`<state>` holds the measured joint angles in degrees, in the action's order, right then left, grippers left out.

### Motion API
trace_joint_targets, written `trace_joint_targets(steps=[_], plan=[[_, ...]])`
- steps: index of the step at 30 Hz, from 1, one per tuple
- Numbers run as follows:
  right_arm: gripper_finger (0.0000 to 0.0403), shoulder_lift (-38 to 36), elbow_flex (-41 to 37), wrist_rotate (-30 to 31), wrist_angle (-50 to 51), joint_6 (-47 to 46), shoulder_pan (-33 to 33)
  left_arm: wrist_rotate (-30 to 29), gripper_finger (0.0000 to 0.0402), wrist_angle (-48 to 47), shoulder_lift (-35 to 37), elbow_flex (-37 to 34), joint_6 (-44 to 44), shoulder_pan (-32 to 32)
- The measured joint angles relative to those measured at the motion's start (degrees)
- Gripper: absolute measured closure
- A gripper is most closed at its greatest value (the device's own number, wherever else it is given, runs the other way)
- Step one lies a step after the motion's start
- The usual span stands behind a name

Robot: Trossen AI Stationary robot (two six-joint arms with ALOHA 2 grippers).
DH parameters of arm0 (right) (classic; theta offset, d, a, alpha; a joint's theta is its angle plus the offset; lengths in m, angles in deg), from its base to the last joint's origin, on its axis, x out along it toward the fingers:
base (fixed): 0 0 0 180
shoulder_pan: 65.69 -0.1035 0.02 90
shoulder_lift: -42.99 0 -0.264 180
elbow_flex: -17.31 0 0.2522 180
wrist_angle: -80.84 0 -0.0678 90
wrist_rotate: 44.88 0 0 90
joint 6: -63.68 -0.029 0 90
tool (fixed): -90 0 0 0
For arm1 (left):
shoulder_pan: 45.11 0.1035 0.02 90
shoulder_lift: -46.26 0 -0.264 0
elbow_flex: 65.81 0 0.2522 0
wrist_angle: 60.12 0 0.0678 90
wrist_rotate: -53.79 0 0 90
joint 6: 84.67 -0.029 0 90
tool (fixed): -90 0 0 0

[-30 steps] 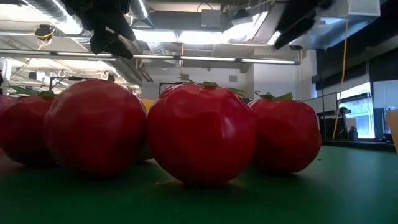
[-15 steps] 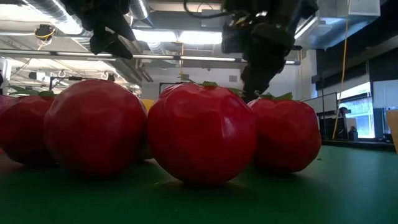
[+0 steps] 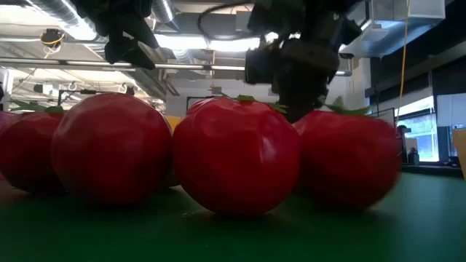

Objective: Sort produce into baskets
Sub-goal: Put the lemon into the orange bin

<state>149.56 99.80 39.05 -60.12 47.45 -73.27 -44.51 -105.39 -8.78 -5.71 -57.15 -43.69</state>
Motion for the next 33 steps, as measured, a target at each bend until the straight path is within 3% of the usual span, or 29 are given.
trace_joint_targets(steps=[9, 19, 29, 33], plan=[[0.0044, 3.2, 0.0, 4.4, 3.5, 0.1, 0.0, 0.0, 0.0123, 0.0, 0.0, 0.0, 0.2, 0.0], [0.0188, 3.1, 0.0, 6.9, 4.6, 1.3, 0.0, 0.0, 0.0123, 0.0, 0.0, 0.0, 0.1, 0.0], [0.0188, 2.0, -0.1, 7.5, 5.3, 1.6, 0.1, 0.0, 0.0123, 0.0, 0.0, 0.0, 0.9, 0.1], [0.0171, -0.7, -0.1, 8.2, 5.4, 2.9, 0.1, 0.0, 0.0123, -0.1, 0.0, 0.0, 2.0, 0.1]])
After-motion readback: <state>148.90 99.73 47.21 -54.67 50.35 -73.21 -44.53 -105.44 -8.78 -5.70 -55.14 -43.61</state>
